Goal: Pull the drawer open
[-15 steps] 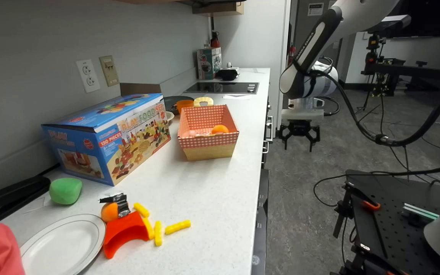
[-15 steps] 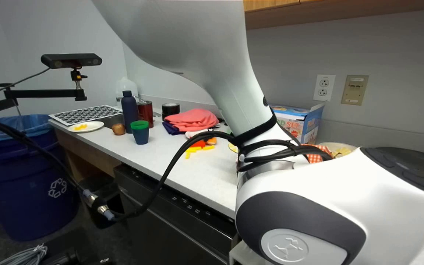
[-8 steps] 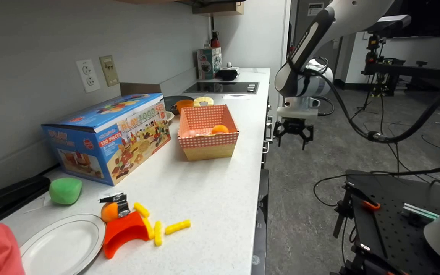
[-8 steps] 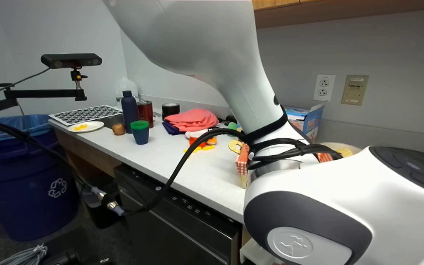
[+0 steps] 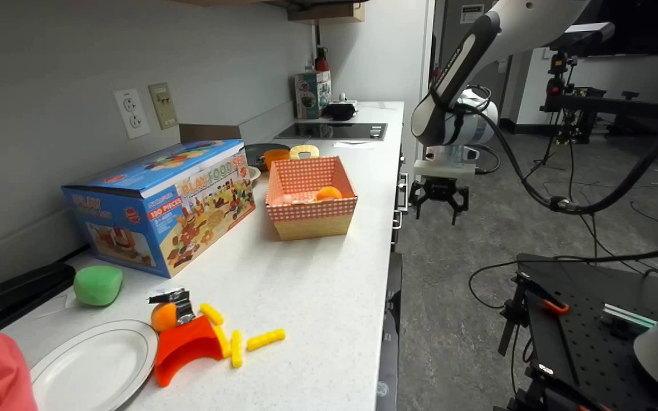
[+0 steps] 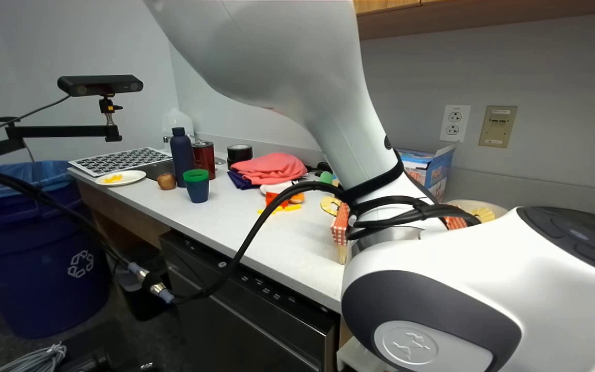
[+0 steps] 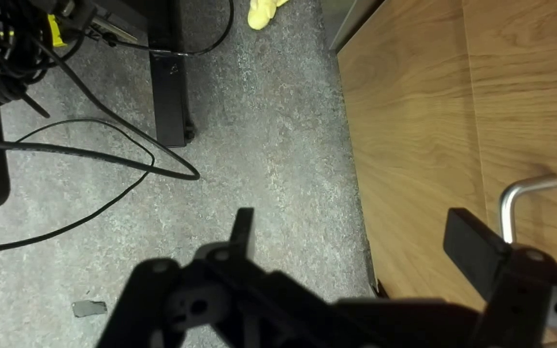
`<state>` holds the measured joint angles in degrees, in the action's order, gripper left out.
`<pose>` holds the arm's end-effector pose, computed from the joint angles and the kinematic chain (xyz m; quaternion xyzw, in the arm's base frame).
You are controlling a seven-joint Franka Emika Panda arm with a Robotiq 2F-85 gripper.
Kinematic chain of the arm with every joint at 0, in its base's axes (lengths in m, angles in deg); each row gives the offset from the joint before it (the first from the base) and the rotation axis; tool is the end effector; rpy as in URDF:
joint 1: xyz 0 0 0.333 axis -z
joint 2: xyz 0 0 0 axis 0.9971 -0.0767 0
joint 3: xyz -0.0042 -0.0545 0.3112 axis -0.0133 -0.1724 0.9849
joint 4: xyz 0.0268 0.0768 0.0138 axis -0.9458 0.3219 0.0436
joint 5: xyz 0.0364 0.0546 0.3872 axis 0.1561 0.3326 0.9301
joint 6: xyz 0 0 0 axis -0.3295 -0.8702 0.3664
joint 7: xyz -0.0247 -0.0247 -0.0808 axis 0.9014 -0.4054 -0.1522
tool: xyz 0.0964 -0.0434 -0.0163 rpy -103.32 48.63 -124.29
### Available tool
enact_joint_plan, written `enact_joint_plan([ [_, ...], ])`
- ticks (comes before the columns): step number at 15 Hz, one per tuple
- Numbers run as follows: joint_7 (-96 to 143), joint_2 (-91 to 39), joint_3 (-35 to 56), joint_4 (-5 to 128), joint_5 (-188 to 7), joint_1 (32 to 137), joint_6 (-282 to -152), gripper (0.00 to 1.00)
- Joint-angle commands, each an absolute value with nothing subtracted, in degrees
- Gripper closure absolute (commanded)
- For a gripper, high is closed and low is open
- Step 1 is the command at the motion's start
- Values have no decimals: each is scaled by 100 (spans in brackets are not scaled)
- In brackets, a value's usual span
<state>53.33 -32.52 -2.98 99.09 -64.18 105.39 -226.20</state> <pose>0.4074 -0.3232 0.1804 -0.7015 0.7087 0.0556 0.0503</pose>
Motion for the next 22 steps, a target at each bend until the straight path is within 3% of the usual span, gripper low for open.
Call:
enact_joint_plan([
  [1, 5262, -3338, -282, 9800, -6037, 10616, -22723, 0],
  [22, 4187, -4778, 38, 8459, -3501, 11051, -22829, 0],
])
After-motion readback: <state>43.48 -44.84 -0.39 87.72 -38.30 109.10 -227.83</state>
